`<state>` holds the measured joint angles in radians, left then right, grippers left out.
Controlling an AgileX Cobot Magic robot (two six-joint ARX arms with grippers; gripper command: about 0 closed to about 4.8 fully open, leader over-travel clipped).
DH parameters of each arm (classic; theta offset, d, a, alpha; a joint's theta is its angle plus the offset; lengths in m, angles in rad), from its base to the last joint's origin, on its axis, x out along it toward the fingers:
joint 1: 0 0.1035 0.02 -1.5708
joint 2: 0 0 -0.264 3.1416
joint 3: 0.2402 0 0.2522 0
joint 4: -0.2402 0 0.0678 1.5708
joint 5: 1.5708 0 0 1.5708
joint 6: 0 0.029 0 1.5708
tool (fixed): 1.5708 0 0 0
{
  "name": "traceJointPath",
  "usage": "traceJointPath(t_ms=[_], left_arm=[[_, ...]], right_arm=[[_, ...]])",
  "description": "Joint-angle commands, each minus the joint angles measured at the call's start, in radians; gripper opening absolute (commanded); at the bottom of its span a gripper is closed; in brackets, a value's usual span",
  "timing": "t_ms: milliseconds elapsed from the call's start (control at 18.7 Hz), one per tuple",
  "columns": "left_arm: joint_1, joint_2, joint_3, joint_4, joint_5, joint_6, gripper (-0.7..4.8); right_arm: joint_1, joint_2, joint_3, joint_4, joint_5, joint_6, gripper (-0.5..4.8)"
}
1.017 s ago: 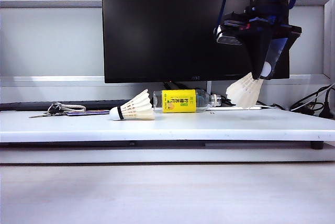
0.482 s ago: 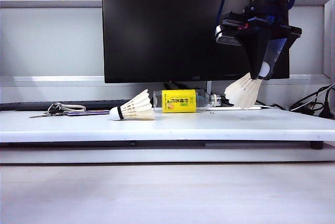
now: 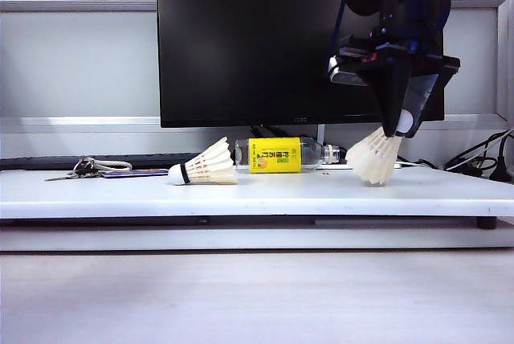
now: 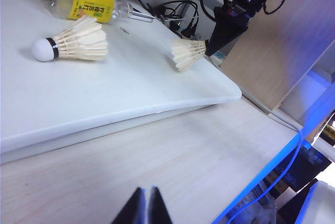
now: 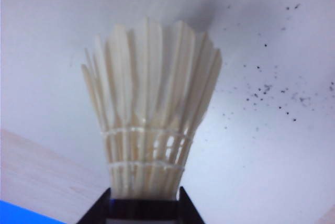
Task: Stack the badminton balls on the table vertically.
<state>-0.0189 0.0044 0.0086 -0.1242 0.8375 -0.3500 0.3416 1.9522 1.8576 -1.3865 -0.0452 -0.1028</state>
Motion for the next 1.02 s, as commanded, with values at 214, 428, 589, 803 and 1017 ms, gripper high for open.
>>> traceJointPath(t_ms=[214, 428, 589, 803, 1017], left_arm=[[-0.002, -0.003, -0.003, -0.019, 0.015, 0.002, 0.26], [-0.002, -0.003, -0.003, -0.019, 0.015, 0.002, 0.26], [-0.002, -0.003, -0.003, -0.019, 0.016, 0.002, 0.26], [-0.002, -0.003, -0.003, -0.02, 0.014, 0.003, 0.26], [-0.002, -0.003, -0.003, -0.02, 0.013, 0.006, 0.26]], right_arm=[[-0.002, -0.005, 0.064, 0.003, 0.005, 0.002, 1.54], [-0.002, 0.003, 0.079, 0.0, -0.002, 0.025, 1.63], [-0.002, 0.017, 0.078, -0.001, -0.01, 0.027, 1.62], [-0.002, 0.019, 0.079, -0.001, 0.006, 0.024, 1.63], [-0.004, 0.019, 0.079, -0.001, 0.004, 0.025, 2.13]])
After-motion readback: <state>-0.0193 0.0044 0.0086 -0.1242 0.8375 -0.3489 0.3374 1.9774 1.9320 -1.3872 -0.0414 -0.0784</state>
